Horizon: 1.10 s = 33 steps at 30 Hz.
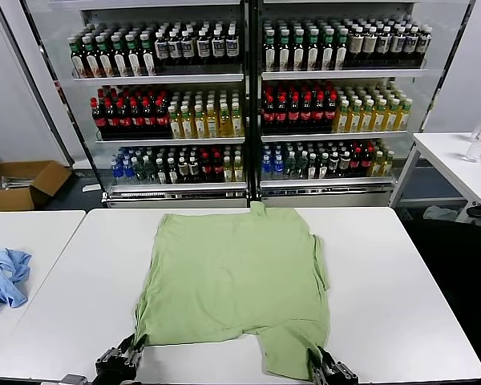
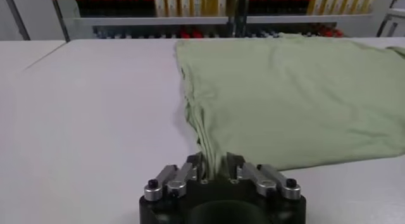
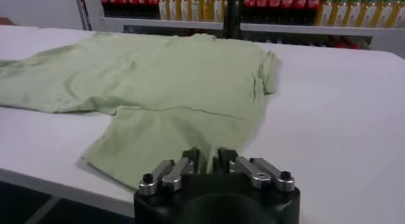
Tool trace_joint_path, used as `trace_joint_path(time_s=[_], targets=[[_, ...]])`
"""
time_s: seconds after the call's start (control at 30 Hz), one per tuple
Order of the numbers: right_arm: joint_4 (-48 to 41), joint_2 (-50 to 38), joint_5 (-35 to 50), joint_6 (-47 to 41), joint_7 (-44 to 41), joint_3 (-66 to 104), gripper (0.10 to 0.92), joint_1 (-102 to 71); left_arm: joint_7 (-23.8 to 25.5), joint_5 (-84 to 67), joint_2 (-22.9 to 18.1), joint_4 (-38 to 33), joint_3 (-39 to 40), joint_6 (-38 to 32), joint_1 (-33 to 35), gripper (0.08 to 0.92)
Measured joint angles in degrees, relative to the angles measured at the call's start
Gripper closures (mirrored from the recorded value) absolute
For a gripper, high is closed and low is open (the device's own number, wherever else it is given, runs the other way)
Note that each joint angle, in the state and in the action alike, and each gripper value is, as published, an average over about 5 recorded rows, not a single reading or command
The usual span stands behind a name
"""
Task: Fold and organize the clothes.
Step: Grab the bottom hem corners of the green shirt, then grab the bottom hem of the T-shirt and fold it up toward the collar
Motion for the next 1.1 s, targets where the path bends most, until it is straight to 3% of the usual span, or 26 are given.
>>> trace_joint_path(time_s=[0.13,0.23,0.8,0.93,1.1], targets=[[1.57,-1.08,1.75,-0.08,-0.82,1.9,0.92,-0.5,0.4,0.43,0.23,-0.31,0.07,-0.38,0.0,0.886],[3.99,-2.13,2.67,-0.32,-1.41,4.61,0.92,-2.06,0.43,0.06,0.72,-1.05,-0.48,-0.7,0.69,0.916],[15.71,-3.8,0.98,-0.24,-1.22,12.69,0.92,-14.3,0.28,-2.95,3.34,-11.25,-10.61,-3.72,17.26,0.917],[15.95,-3.74,2.58,-1.54,-0.49,12.48,0.92,-10.7,-0.23,-4.81,4.34,-11.63,-11.4,-3.58,16.16,0.917],[14.59,-3.15,4.16,-4.09,0.22,10.71,0.92,-3.22,-0.83,-7.45,5.72,-10.38,-10.83,-2.66,9.61,0.917]])
